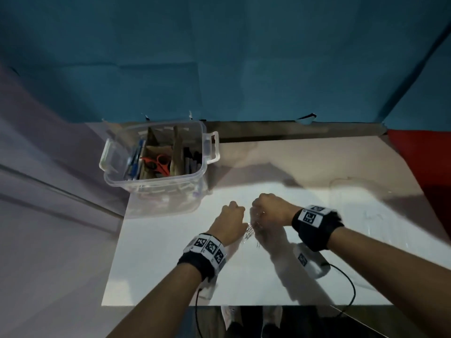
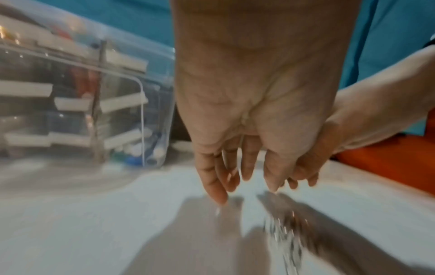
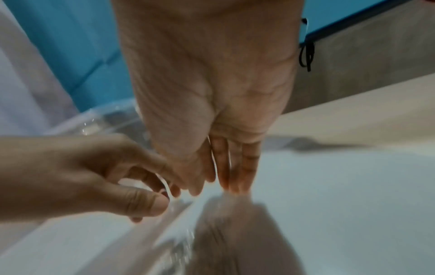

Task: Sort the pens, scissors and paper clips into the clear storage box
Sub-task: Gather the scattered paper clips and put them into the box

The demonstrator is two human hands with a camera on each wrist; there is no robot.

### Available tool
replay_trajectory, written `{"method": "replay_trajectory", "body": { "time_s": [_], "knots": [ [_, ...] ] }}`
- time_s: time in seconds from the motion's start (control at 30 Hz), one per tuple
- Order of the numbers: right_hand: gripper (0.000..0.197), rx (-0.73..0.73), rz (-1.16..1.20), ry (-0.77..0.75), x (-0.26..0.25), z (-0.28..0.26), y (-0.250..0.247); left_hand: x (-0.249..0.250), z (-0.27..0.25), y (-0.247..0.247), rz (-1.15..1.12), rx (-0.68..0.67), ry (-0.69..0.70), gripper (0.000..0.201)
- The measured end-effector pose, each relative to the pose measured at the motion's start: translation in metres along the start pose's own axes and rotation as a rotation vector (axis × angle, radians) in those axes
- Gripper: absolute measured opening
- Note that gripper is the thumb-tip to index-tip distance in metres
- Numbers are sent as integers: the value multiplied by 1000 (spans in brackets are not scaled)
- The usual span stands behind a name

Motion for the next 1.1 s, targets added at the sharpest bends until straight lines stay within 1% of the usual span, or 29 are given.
{"method": "replay_trajectory", "body": {
  "time_s": [0.03, 0.1, 0.13, 0.17, 0.2, 0.27, 0.3, 0.37, 0.43, 0.47, 0.53, 0.6, 0.63, 0.67, 0.7, 0.8, 0.9, 1.0, 1.1],
  "knots": [
    [6, 54, 3, -12, 1, -5, 12, 1, -4, 11, 14, 20, 11, 23],
    [23, 197, 29, -42, 2, -19, 33, 6, -15, 26, 6, 101, 32, 22],
    [33, 245, 37, -54, 3, -27, 41, 8, -20, 33, -15, 133, 54, 21],
    [39, 256, 26, -88, 1, -35, 47, 11, -25, 40, -38, 154, 85, 21],
    [38, 238, 4, -132, -1, -41, 49, 14, -30, 45, -59, 159, 109, 23],
    [30, 222, 2, -201, -3, -49, 50, 16, -36, 51, -102, 157, 141, 24],
    [28, 243, 37, -191, -1, -52, 47, 15, -37, 51, -120, 158, 151, 25],
    [27, 303, 130, -117, 7, -56, 42, 6, -38, 45, -146, 161, 154, 28],
    [14, 264, 163, -66, 19, -58, 42, -6, -40, 39, -155, 154, 141, 42],
    [12, 229, 155, -48, 23, -60, 45, -12, -41, 38, -155, 136, 141, 49],
    [21, 211, 162, -10, 25, -63, 53, -18, -43, 40, -149, 98, 150, 57],
    [23, 264, 192, 23, 18, -63, 60, -16, -43, 44, -152, 100, 138, 60],
    [22, 284, 201, 17, 13, -61, 62, -13, -41, 45, -163, 114, 125, 61],
    [20, 295, 199, -4, 8, -58, 64, -8, -39, 46, -178, 132, 113, 58],
    [16, 310, 198, -28, 5, -54, 64, -3, -37, 47, -197, 152, 106, 51],
    [4, 352, 212, -61, 5, -47, 63, 11, -30, 44, -237, 189, 80, 22],
    [10, 386, 234, -56, 7, -42, 64, 16, -25, 42, -234, 197, 38, 6],
    [15, 393, 250, -32, 6, -37, 60, 20, -25, 39, -179, 205, 17, 11],
    [18, 336, 227, -6, 5, -32, 53, 20, -23, 35, -168, 191, -14, 17]
  ]
}}
Point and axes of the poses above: each hand's wrist, its own z-axis towards the middle knuckle, its own y-axis out of the palm, x = y × z, the point moved 5 cm from there along z, towards the middle knuckle, and after that the axes turned 2 degrees about x, right-handed, at the moved point
